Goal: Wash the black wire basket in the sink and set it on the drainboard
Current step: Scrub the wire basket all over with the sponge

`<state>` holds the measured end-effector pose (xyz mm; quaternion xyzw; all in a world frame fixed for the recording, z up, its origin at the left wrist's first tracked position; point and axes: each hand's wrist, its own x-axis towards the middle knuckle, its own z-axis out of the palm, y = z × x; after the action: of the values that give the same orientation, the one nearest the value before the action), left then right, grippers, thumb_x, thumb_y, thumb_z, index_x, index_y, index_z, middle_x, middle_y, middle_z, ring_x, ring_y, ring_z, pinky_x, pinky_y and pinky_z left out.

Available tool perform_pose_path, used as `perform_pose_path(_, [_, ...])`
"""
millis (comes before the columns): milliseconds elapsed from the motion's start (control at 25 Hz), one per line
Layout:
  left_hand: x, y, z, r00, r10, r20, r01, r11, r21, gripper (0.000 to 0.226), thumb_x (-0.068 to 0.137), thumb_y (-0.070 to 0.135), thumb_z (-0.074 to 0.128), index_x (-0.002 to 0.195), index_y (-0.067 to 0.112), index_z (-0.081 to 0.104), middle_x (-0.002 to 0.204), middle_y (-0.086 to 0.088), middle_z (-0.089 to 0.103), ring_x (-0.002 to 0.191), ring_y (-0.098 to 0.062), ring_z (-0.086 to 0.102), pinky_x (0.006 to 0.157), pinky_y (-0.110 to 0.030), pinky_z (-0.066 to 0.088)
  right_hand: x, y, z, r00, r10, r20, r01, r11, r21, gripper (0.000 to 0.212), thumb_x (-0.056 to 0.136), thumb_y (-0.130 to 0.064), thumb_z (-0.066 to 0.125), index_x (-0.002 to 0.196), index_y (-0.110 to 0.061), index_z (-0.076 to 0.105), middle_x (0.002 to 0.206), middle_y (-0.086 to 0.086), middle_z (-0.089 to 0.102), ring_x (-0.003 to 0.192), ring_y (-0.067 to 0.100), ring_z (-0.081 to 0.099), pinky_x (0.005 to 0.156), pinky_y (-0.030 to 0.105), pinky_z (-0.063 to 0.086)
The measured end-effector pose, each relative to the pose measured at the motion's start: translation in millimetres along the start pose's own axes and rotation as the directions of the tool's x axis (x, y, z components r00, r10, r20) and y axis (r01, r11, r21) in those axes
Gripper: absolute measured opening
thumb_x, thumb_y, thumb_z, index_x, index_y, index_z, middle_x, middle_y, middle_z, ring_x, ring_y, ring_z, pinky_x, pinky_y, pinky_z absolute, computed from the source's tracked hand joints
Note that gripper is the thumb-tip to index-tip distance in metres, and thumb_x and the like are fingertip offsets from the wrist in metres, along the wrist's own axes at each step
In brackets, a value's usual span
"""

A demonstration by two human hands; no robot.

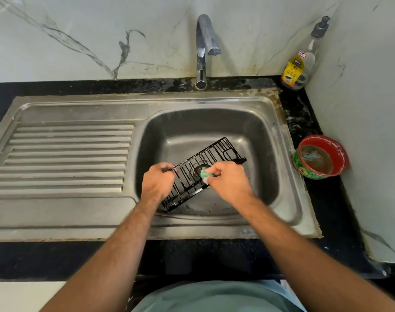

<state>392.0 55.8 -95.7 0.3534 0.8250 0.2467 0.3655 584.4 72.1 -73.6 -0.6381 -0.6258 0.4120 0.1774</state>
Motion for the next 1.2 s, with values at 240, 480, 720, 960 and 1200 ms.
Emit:
perform_pose_path(240, [-5.0,-10.5,7.2,0.996,0.058,-0.063,-0.065,0.992,-0.109,0.024,0.089,0.015,0.061,0.093,0.032,0.078,0.093,0.006,0.075,0.063,-0.008,0.056,0.067,-0.023,0.046,13.5,-11.5,-7.8,0.981,-0.043,-0.191,0.054,0.997,0.052,0.015,0.087,-0.021,0.075,0.100,-0.028,0.076,0.089,-0.019,0.072,0.077,-0.008,0.065,0.072,0.003,0.049])
perform_pose_path(480, [-8.9,-22.0,5.5,0.981,0.099,-0.169,-0.131,0.973,-0.188,0.028,0.090,0.001,0.059,0.100,0.022,0.075,0.095,0.006,0.072,0.056,0.003,0.053,0.051,-0.004,0.040,19.3,-14.3,8.7,0.941,-0.195,-0.275,0.184,0.981,-0.066,0.013,0.088,-0.021,0.074,0.100,-0.021,0.076,0.102,-0.009,0.069,0.071,0.000,0.059,0.081,0.025,0.055])
perform_pose_path(720, [-3.0,-24.2,8.7,0.986,0.097,-0.134,-0.120,0.977,-0.178,0.026,0.089,0.004,0.061,0.094,0.027,0.074,0.091,0.005,0.070,0.051,0.006,0.054,0.049,-0.003,0.037,22.2,-37.3,15.9,0.937,-0.306,-0.169,0.258,0.932,-0.255,0.014,0.093,-0.019,0.065,0.105,-0.019,0.073,0.110,-0.003,0.074,0.092,0.020,0.069,0.090,0.037,0.055])
perform_pose_path(960, [-3.0,-23.5,8.3,0.987,0.071,-0.147,-0.100,0.973,-0.207,0.028,0.089,0.004,0.059,0.094,0.026,0.076,0.088,0.007,0.070,0.055,0.002,0.054,0.049,-0.003,0.035,14.8,-24.2,1.8,0.976,-0.199,-0.085,0.162,0.934,-0.318,0.018,0.086,-0.010,0.061,0.096,-0.021,0.071,0.094,-0.002,0.076,0.084,0.020,0.070,0.082,0.036,0.060])
perform_pose_path(1200, [-2.5,-26.6,9.5,0.985,0.083,-0.149,-0.115,0.968,-0.223,0.028,0.088,0.006,0.060,0.086,0.031,0.072,0.083,0.010,0.069,0.062,-0.003,0.054,0.058,-0.015,0.040,19.3,-44.0,14.5,0.979,-0.196,-0.052,0.183,0.964,-0.191,0.029,0.097,-0.031,0.059,0.124,-0.024,0.069,0.097,0.007,0.077,0.086,0.028,0.071,0.087,0.042,0.059])
